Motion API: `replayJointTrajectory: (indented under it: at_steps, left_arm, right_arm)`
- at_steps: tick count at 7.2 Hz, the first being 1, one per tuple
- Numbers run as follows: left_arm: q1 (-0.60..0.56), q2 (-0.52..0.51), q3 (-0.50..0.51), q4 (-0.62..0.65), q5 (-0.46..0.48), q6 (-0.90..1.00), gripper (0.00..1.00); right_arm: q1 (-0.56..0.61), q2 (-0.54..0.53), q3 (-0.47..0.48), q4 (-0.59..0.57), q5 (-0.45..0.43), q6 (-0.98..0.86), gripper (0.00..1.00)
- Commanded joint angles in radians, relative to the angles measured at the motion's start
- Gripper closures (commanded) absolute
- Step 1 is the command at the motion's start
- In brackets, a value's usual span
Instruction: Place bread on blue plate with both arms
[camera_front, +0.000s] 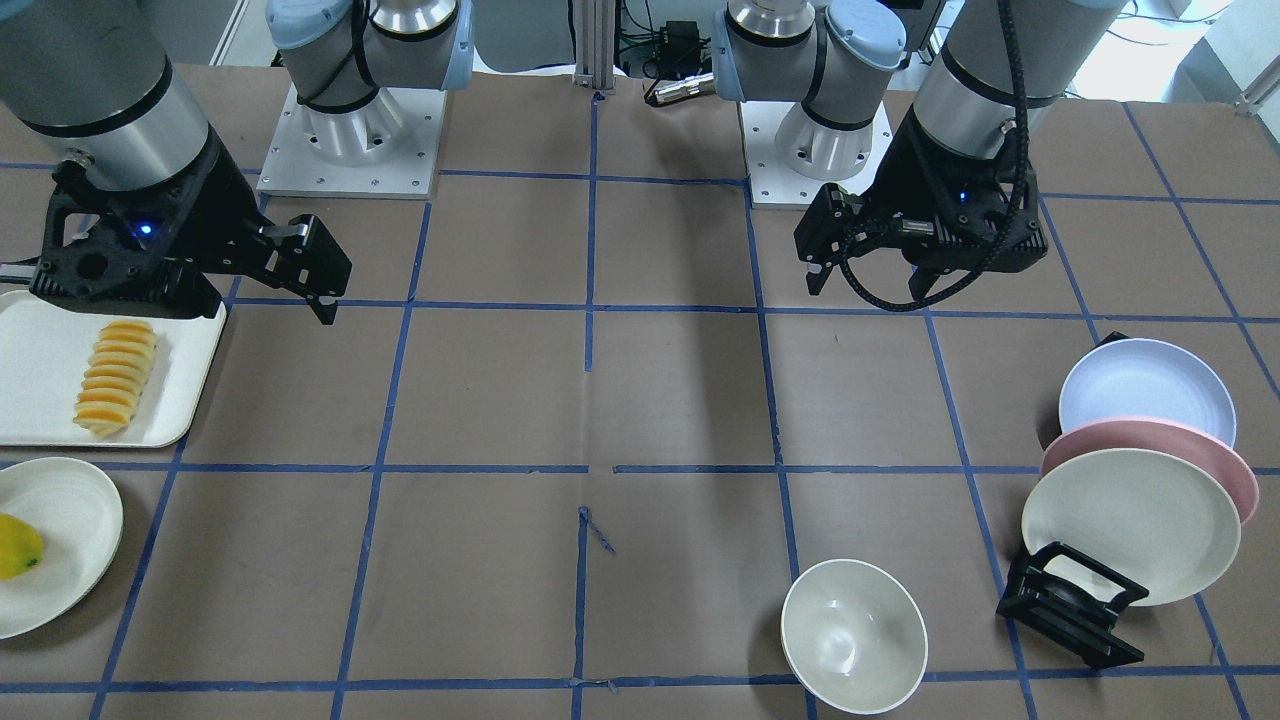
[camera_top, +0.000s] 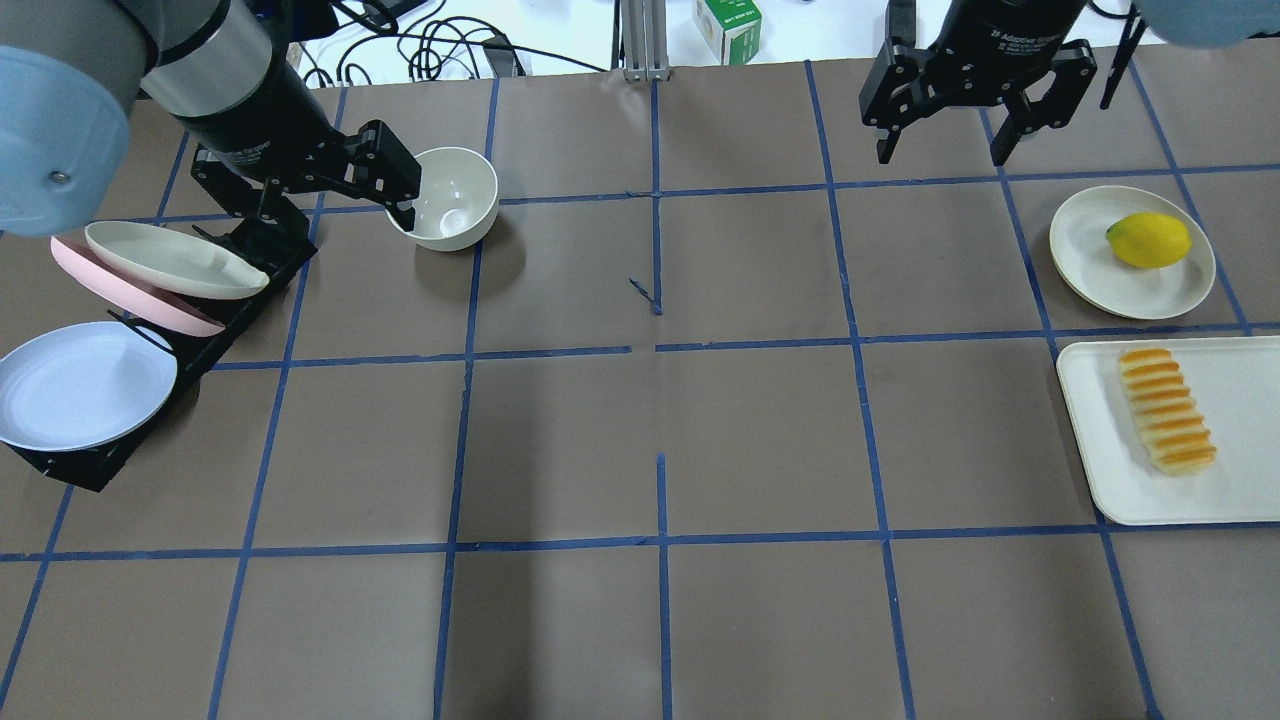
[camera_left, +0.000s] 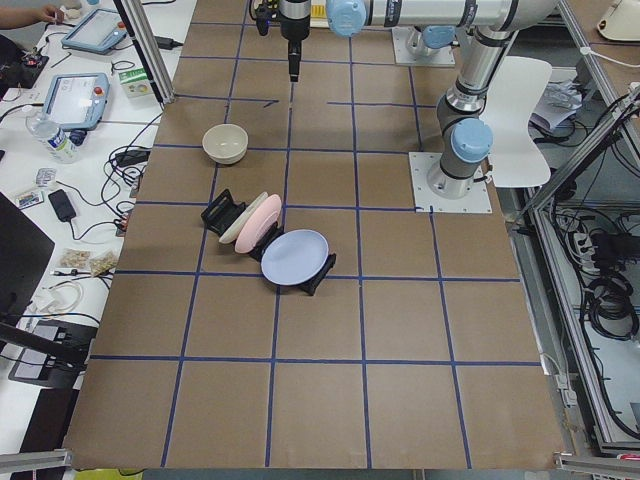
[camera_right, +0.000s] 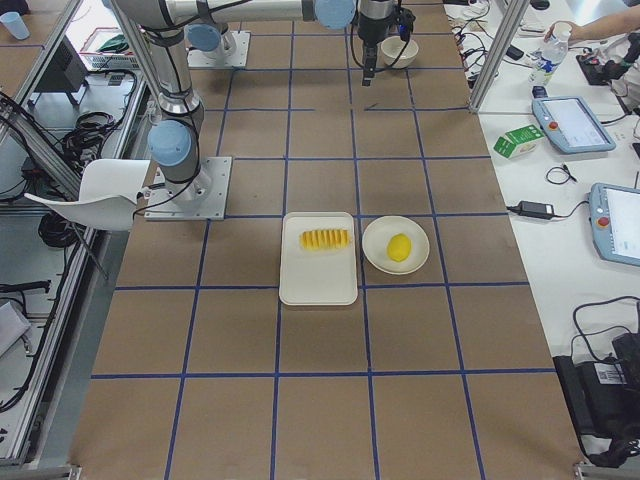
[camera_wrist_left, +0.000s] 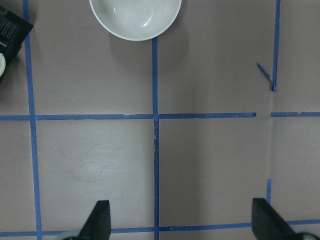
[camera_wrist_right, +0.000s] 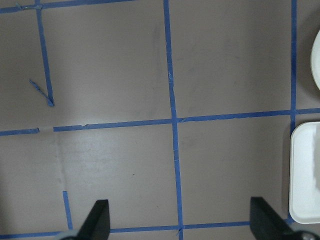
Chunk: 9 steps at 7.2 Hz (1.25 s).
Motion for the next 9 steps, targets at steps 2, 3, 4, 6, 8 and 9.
replayJointTrajectory:
  at_steps: [2, 3, 4, 6, 8, 9]
  left_arm:
    - [0.000, 0.002, 0.000, -0.015, 0.063, -0.006, 0.00]
    - [-0.002, 0.004, 0.000, -0.019, 0.065, -0.007, 0.00]
    - [-0.002, 0.001, 0.000, -0.021, 0.065, -0.007, 0.00]
    - [-0.002, 0.002, -0.002, -0.019, 0.057, -0.009, 0.00]
    - [0.018, 0.007, 0.000, -0.016, 0.057, 0.011, 0.00]
    - [0.031, 0.013, 0.007, -0.016, 0.066, 0.011, 0.00]
  right_arm:
    - [0.000, 0.002, 0.000, 0.000, 0.003, 0.001, 0.00]
    - [0.000, 0.001, 0.002, 0.000, 0.002, 0.000, 0.00]
    - [0.000, 0.001, 0.003, -0.001, 0.002, -0.002, 0.00]
    - [0.000, 0.002, 0.002, -0.001, 0.002, -0.002, 0.00]
    - [-0.004, 0.001, 0.008, 0.003, -0.006, -0.003, 0.00]
    - [-0.004, 0.002, 0.009, 0.005, -0.011, -0.015, 0.00]
